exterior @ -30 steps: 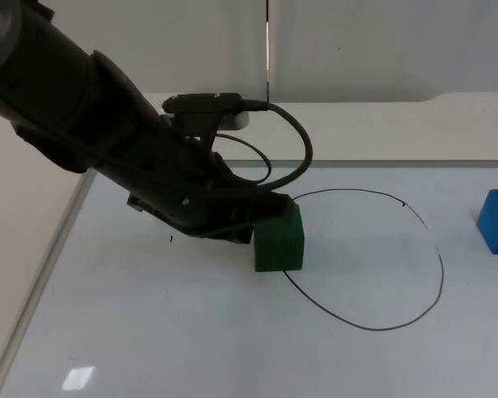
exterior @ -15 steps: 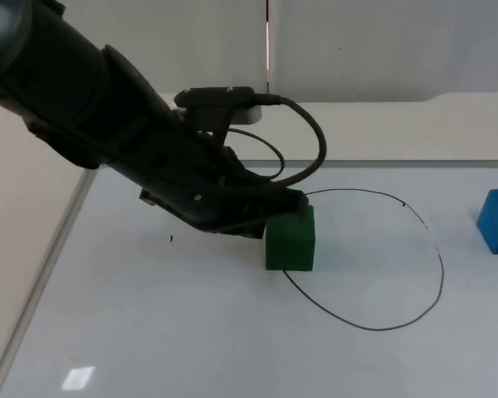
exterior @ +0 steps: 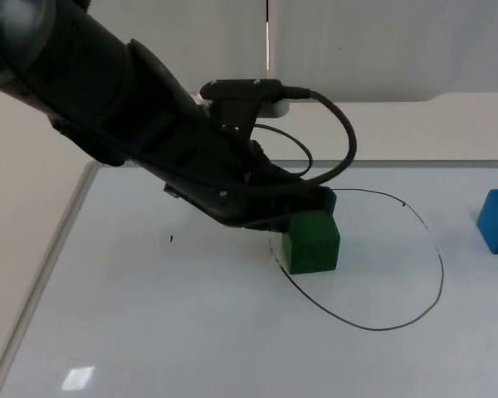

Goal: Push the two cubes into the marked area.

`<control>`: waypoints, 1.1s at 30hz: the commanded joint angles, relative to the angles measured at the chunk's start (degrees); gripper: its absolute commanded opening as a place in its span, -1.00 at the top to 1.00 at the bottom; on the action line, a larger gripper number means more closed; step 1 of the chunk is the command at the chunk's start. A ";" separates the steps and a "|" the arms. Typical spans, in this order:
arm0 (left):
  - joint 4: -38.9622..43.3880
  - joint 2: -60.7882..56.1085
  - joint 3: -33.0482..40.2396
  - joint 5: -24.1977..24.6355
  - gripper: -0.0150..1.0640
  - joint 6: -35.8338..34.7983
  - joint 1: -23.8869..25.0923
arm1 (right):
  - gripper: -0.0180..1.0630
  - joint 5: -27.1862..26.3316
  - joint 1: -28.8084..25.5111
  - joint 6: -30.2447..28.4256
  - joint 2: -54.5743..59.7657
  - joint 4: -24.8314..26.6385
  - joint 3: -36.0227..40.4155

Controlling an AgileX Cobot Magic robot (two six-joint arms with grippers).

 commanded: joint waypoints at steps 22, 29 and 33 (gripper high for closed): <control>2.73 -0.07 -0.83 -5.93 0.98 0.15 -0.27 | -0.98 -0.26 -0.30 -0.66 -0.19 -0.32 0.11; 2.63 1.13 -0.83 -4.49 0.98 0.15 -0.67 | -0.98 -0.26 -0.30 -0.66 -0.19 -0.32 0.11; 2.38 3.28 -0.83 -4.36 0.98 -0.01 -1.83 | -0.98 -0.26 -0.30 -0.66 -0.19 -0.32 0.11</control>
